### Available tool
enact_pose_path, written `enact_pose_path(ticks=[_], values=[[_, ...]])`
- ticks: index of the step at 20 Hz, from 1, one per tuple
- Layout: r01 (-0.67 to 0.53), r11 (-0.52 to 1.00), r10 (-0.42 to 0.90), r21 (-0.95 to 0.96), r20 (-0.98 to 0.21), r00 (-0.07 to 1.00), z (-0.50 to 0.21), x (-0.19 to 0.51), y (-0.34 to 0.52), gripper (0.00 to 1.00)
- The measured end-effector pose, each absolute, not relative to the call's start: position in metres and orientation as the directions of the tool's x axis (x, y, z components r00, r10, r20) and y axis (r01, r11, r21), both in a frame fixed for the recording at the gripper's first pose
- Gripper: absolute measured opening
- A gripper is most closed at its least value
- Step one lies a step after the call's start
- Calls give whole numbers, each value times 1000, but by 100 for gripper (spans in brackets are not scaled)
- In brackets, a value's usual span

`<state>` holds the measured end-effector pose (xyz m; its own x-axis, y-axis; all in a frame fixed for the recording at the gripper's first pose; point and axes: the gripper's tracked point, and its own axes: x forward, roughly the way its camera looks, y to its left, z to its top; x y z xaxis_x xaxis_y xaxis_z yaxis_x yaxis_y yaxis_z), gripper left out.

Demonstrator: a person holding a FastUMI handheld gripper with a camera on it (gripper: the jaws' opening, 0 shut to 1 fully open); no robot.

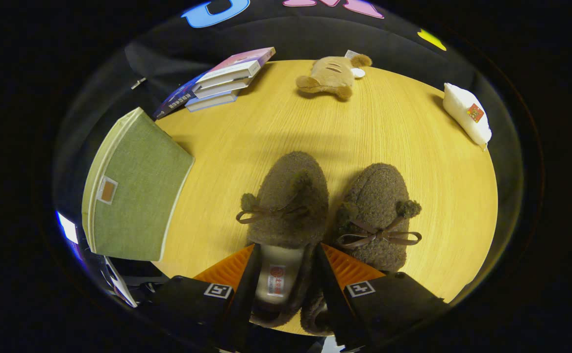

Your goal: Open the storage box then place both shoes into the box .Put the left shoe in first, then the right shoe, with the right side of both shoes facing outward in a uniform manner.

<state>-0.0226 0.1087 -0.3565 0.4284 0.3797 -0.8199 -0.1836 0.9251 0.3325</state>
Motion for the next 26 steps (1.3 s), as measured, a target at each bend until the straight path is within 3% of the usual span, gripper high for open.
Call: enact_pose_path(ticks=[3,6,7,9,11,26], values=[[-126,959,283,253,-863,418,-370,-19,104,52],[-83,967,255,242,-882,395,-374,-20,106,47],[-75,970,241,230,-887,393,-374,-19,103,40],[-34,970,236,242,-892,386,-375,-19,98,11],[-19,959,266,281,-880,393,-372,-19,98,6],[53,890,365,453,-778,511,-269,-24,124,5]])
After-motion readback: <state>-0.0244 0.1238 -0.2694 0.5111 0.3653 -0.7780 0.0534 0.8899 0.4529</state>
